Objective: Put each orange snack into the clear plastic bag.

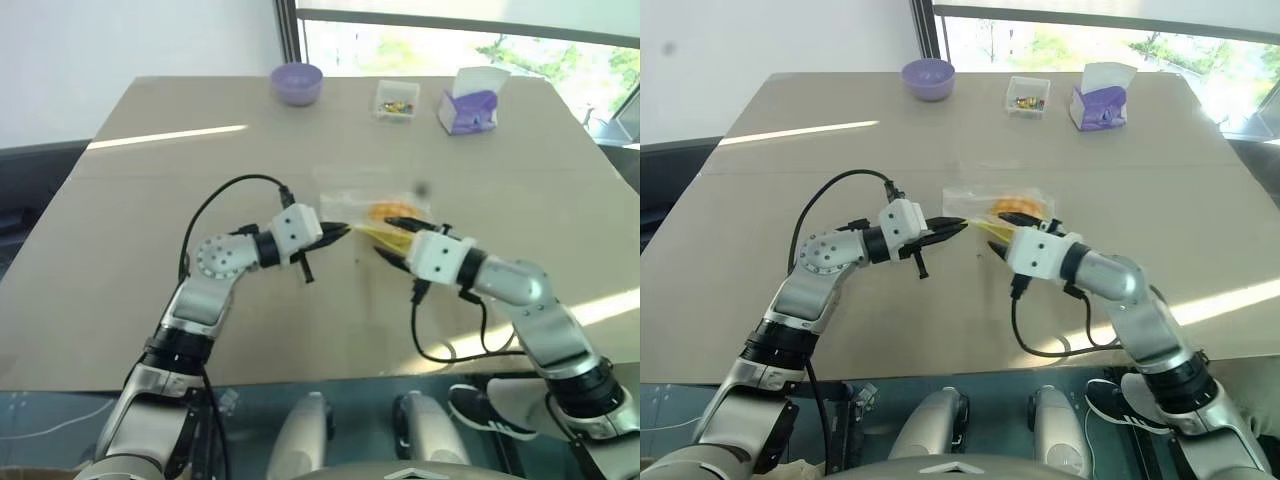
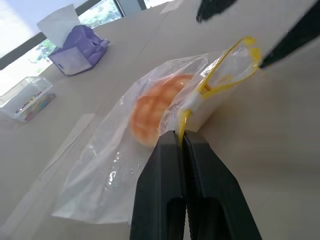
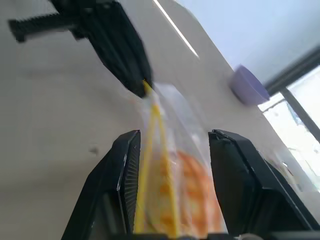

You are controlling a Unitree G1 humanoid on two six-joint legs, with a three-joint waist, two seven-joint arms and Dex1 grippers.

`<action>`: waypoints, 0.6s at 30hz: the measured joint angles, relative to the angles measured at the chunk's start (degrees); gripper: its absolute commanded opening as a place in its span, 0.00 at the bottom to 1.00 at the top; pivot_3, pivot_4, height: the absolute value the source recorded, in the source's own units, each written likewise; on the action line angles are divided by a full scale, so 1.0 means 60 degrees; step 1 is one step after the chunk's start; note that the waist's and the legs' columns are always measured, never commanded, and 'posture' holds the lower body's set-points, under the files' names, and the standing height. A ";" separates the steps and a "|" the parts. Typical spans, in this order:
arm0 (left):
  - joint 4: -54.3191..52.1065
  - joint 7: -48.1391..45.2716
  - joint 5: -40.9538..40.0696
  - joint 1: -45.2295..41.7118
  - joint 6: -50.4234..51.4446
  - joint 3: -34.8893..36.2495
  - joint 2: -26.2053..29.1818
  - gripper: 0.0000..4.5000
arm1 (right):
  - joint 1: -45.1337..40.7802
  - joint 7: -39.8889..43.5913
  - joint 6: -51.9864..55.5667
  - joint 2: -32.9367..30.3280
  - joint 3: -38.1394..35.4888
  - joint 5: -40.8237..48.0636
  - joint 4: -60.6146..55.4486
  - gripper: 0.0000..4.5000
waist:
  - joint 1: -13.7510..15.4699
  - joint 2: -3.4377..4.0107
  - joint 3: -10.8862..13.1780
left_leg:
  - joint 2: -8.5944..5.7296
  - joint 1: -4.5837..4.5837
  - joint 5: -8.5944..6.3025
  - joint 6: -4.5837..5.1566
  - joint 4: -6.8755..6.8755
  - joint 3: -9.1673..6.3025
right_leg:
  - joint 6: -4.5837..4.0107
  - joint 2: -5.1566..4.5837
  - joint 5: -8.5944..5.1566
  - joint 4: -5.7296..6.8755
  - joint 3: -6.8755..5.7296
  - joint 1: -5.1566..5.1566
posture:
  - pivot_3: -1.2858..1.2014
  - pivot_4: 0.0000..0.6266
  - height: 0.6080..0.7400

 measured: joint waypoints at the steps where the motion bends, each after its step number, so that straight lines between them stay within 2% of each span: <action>1: 0.0000 -0.0026 -0.0012 -0.0001 0.0007 0.0001 -0.0006 0.00 | -0.0116 -0.0002 -0.0008 0.0069 0.0075 -0.0094 0.0117 0.51 | -0.0006 0.0000 0.0000 | -0.0007 -0.0001 0.0000 0.0000 0.0000 0.0003 | 0.0001 -0.0009 0.0000 -0.0002 0.0002 0.0000 | 0.52 0.24 1.00; 7: -0.0054 -0.0466 -0.0509 -0.0028 0.0712 0.0003 -0.0035 0.00 | -0.0946 -0.0006 -0.0250 0.0296 0.0443 -0.0675 0.0836 0.51 | -0.0059 0.0000 0.0000 | 0.0000 0.0000 0.0000 0.0000 -0.0008 -0.0009 | 0.0000 0.0003 -0.0001 0.0002 -0.0009 -0.0006 | 0.52 0.24 1.00; 10: -0.0126 -0.0633 -0.0669 -0.0029 0.1022 0.0001 -0.0028 0.00 | -0.1123 -0.0068 -0.0385 0.0493 0.0622 -0.0920 0.1128 0.36 | -0.0068 0.0000 0.0000 | 0.0003 0.0001 0.0000 0.0000 -0.0009 -0.0009 | 0.0000 0.0006 -0.0001 0.0003 -0.0009 -0.0007 | 0.52 0.24 1.00; 18: -0.0419 -0.0714 -0.0871 -0.0032 0.1698 0.0047 -0.0013 0.00 | -0.1123 -0.0091 -0.0514 0.0627 0.0687 -0.1233 0.1179 0.36 | -0.0064 0.0000 0.0000 | 0.0001 0.0000 0.0000 0.0000 -0.0009 -0.0008 | 0.0000 0.0003 -0.0001 0.0003 -0.0007 -0.0007 | 0.52 0.24 1.00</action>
